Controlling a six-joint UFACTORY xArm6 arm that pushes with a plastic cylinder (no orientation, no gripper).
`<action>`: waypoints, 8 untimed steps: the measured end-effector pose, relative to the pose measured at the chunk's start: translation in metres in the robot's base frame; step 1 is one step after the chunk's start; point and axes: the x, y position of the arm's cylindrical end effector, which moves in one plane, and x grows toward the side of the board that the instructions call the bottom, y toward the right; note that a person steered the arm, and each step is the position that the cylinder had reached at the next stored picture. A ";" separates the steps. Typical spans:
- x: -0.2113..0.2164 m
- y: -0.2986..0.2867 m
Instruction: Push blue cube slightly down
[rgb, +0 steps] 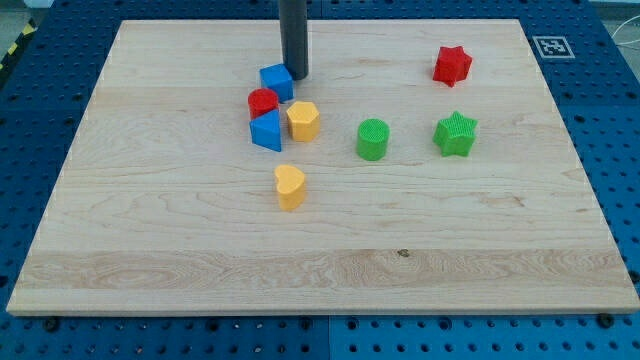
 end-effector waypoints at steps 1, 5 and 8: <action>-0.017 -0.010; -0.015 -0.026; 0.009 -0.026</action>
